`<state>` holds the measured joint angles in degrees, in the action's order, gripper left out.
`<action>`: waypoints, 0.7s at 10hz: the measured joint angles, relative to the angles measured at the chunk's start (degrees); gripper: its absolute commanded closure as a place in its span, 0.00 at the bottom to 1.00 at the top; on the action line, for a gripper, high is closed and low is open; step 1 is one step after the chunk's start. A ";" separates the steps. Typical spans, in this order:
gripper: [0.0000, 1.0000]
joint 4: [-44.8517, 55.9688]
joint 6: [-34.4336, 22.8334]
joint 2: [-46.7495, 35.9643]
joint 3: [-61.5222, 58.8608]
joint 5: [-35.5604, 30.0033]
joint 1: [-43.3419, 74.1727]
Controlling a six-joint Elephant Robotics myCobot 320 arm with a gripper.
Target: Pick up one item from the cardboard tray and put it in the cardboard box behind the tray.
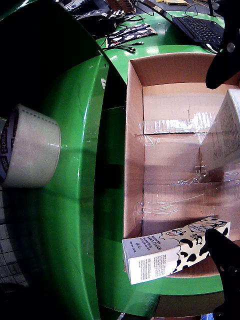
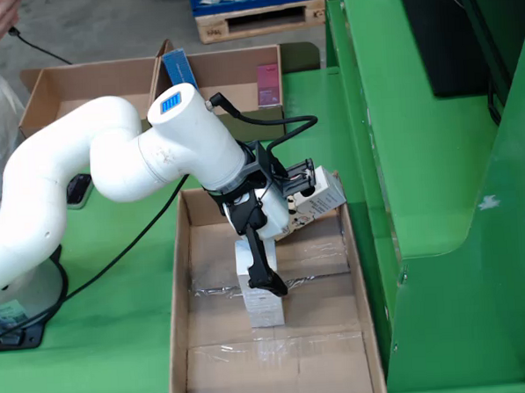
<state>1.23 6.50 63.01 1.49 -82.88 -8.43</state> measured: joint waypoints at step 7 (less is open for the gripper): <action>0.00 12.48 3.34 9.67 -15.02 -1.49 -1.67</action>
<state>13.71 9.84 72.68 -13.53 -84.37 -10.10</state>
